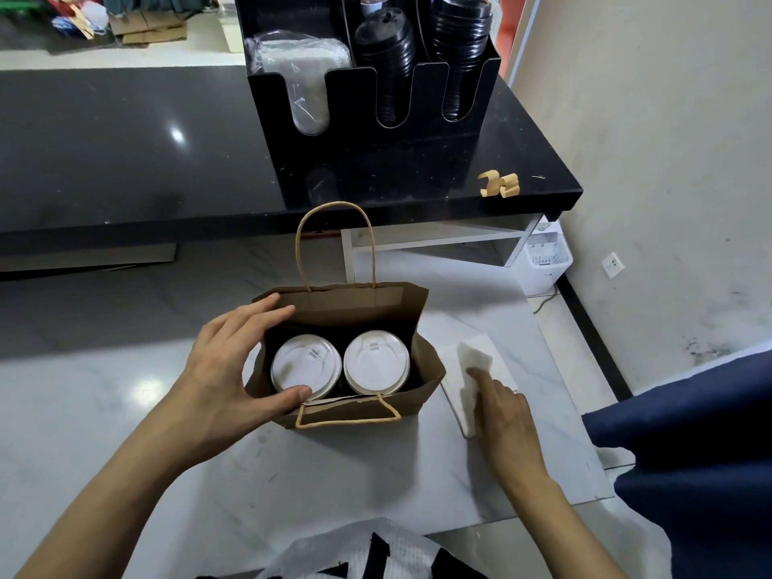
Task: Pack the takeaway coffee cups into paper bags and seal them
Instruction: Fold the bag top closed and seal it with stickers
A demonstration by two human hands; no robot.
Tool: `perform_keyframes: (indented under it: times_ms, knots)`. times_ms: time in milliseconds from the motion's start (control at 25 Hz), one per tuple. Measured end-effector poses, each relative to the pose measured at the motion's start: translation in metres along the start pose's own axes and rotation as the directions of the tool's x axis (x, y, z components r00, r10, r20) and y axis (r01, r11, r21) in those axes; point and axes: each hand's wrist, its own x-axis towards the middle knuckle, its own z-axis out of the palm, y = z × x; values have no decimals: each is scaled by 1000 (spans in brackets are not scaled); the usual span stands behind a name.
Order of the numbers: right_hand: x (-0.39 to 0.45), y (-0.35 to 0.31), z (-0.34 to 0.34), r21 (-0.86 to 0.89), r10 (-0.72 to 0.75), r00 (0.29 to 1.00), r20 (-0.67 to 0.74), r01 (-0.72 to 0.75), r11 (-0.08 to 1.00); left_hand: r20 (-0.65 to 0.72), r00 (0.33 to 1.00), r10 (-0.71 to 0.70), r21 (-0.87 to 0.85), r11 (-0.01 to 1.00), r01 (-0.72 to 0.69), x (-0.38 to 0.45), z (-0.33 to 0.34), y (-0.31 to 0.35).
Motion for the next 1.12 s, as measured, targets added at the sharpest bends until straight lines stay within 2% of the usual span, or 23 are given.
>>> perform_keyframes:
  times_ms: [120, 240, 360, 440, 520, 560, 600, 680, 760, 880, 960, 1120]
  knots:
    - [15, -28, -33, 259, 150, 988, 33, -153, 954, -5, 1000, 16, -12, 1000, -16, -1, 0, -1]
    - [36, -64, -74, 434, 156, 985, -74, -109, 894, -5, 1000, 25, -21, 999, -25, -3, 0, -3]
    - [50, -101, -112, 492, 41, 981, -189, 59, 869, -14, 1000, 28, -29, 999, -28, -2, 1, -3]
    - [56, -124, -124, 464, -108, 963, -248, 216, 859, -21, 999, 28, -35, 999, -29, -3, 1, -3]
    - [64, -139, -121, 266, -371, 866, -336, 465, 844, -27, 999, 35, -38, 999, -36, -3, 2, -4]
    - [68, -144, -116, 137, -526, 795, -301, 582, 802, -32, 999, 38, -40, 998, -39, -3, 2, -5]
    - [73, -148, -108, 39, -651, 733, -198, 669, 742, -32, 999, 39, -41, 998, -40, -3, 2, -5]
    - [82, -156, -90, -41, -746, 660, 88, 751, 659, -28, 999, 40, -34, 999, -41, -2, 2, -6]
    - [88, -167, -78, -57, -703, 636, 319, 753, 655, -23, 999, 41, -28, 999, -42, -3, 2, -6]
    - [98, -179, -76, -115, -560, 644, 522, 703, 702, -23, 999, 43, -39, 998, -44, -2, 3, -6]
    - [103, -181, -81, -95, -470, 656, 591, 636, 766, -18, 999, 38, -33, 999, -39, -2, 2, -5]
    - [98, -178, -93, 19, -470, 645, 602, 578, 816, 2, 1000, 11, -33, 999, -11, -2, 0, -3]
